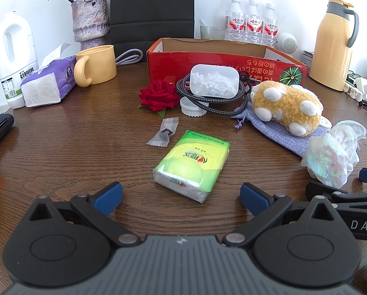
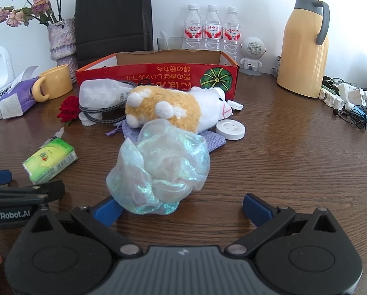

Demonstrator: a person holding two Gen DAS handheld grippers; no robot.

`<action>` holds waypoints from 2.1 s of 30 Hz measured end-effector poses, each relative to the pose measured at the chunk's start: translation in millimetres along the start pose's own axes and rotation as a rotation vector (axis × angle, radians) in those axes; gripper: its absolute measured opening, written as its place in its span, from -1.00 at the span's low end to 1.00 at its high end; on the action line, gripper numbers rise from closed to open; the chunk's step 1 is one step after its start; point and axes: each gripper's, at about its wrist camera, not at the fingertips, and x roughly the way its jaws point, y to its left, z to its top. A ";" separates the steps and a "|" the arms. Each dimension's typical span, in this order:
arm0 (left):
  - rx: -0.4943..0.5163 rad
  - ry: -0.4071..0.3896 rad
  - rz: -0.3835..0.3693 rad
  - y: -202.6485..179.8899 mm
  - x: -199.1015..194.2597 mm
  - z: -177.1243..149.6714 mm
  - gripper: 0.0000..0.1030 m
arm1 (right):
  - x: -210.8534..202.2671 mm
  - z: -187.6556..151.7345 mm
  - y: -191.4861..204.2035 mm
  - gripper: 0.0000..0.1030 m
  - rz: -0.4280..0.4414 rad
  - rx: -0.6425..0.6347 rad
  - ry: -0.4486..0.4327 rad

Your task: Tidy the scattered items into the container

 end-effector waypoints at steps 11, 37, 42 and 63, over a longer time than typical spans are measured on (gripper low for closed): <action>0.000 0.000 0.001 0.0 0.0 0.0 1.00 | 0.6 0.4 1.1 1.00 0.000 0.000 0.000; -0.001 -0.001 0.002 0.4 0.1 0.0 1.00 | -0.8 -0.1 0.0 1.00 0.003 0.002 -0.001; 0.011 0.001 -0.005 5.2 -6.0 -1.0 1.00 | -3.0 -0.8 -1.7 1.00 0.019 0.003 -0.003; 0.152 -0.047 -0.171 12.4 5.6 30.9 0.00 | -0.8 24.3 -2.4 0.01 0.158 -0.036 -0.011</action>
